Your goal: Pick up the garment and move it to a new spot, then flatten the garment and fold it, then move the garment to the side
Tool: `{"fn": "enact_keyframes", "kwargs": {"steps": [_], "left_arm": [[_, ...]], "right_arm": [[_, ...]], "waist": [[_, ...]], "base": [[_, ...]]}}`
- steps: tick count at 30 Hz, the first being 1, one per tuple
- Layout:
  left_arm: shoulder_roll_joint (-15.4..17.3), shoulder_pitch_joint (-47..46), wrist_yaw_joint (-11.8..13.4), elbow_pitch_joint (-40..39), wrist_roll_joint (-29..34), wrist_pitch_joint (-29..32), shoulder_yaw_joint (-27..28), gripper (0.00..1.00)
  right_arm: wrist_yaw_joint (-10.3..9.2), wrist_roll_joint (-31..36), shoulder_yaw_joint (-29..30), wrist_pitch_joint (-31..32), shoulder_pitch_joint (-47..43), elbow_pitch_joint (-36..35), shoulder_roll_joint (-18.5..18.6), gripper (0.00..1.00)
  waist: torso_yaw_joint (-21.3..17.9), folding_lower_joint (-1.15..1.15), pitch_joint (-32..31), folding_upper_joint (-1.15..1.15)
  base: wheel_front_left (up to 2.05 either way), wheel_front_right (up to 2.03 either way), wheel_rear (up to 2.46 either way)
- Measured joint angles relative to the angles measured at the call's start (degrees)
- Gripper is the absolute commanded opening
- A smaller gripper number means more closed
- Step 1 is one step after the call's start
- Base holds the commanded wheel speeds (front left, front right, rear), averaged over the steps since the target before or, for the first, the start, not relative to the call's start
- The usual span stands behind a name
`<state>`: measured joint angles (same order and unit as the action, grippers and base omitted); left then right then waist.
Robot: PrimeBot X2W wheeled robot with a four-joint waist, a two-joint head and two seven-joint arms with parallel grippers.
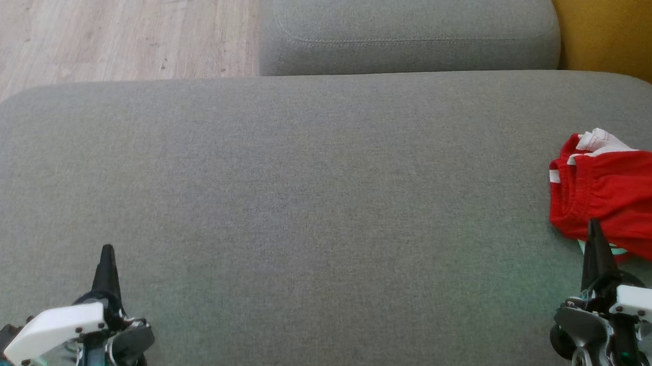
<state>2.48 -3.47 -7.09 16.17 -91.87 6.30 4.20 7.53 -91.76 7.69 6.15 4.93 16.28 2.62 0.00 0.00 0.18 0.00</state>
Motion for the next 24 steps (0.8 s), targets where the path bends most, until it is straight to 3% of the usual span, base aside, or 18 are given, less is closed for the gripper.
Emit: {"fn": "enact_keyframes", "kwargs": {"steps": [24], "left_arm": [[0.0,0.0,0.0,0.0,0.0,0.0,0.0,0.0]], "right_arm": [[0.0,0.0,0.0,0.0,0.0,0.0,0.0,0.0]], "waist": [[0.0,0.0,0.0,0.0]], "base": [[0.0,0.0,0.0]]}}
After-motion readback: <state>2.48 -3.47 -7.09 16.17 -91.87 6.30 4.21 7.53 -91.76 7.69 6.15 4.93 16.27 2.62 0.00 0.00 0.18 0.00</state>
